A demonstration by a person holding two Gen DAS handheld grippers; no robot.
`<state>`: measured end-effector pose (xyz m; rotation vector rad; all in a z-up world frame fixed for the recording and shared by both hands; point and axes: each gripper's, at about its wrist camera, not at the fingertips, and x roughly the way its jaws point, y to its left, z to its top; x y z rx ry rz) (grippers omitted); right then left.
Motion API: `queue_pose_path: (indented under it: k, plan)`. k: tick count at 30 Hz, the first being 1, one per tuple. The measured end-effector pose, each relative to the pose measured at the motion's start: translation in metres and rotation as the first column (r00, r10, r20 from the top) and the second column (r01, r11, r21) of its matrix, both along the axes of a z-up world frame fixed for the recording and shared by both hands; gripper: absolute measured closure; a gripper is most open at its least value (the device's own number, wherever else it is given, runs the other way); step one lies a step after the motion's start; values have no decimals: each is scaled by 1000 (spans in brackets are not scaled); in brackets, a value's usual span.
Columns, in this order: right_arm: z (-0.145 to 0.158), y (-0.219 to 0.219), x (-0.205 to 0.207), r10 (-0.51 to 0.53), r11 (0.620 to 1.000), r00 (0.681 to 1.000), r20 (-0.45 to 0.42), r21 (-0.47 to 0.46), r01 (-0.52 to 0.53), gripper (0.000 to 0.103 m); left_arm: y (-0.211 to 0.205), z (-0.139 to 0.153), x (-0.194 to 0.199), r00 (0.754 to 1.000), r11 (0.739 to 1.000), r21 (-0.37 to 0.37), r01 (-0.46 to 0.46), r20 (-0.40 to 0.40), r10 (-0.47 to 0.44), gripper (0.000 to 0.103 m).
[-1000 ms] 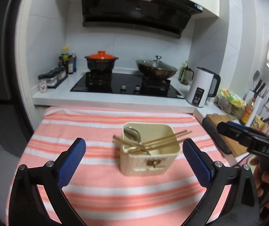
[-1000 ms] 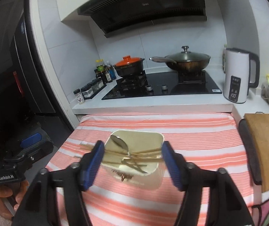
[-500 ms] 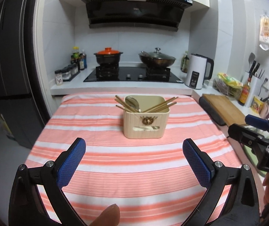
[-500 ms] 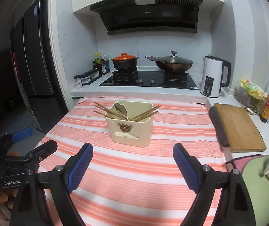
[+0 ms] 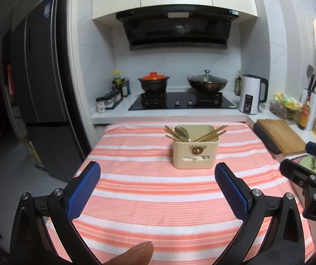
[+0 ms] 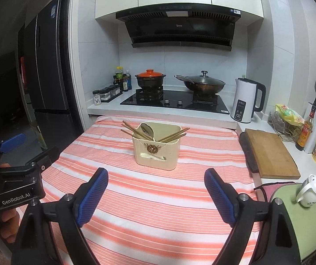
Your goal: Organize utensils
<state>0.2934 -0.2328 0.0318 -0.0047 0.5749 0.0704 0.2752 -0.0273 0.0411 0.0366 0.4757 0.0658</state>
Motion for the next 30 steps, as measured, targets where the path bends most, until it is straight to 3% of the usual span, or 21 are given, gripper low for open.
queue_pose_path:
  k: [4,30]
  plan:
    - [2,8,-9,9,1000,1000,7,-12,-9,13,7,1,-7,1000,999,-32,13,-23,-13,0]
    - [13,18,-32,19,1000,999,39,-21,-19,13,7,4,-20,999,999,-27,23,-37,-24,0]
